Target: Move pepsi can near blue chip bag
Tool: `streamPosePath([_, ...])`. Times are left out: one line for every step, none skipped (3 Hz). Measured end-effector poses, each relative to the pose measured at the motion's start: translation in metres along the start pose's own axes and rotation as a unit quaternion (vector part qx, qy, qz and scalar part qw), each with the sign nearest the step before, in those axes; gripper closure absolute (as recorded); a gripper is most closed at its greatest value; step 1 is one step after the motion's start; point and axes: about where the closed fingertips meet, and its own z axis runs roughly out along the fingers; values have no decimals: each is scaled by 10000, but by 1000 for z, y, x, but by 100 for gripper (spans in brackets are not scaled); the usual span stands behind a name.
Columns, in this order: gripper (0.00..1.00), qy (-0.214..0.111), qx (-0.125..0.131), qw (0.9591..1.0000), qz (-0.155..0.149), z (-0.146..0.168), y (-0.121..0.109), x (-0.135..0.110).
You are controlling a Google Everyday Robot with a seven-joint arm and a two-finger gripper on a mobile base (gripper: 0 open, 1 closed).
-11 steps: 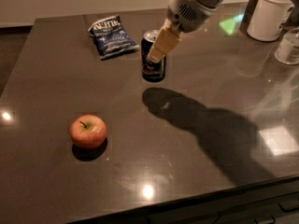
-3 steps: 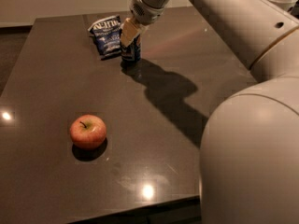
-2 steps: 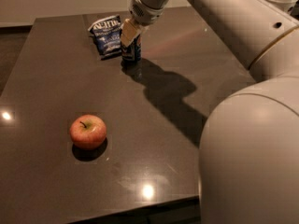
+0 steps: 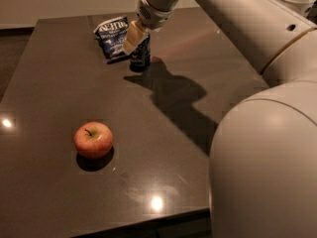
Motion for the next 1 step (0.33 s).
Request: streamPosePath([0,1,-1,10000,0,0,0,0])
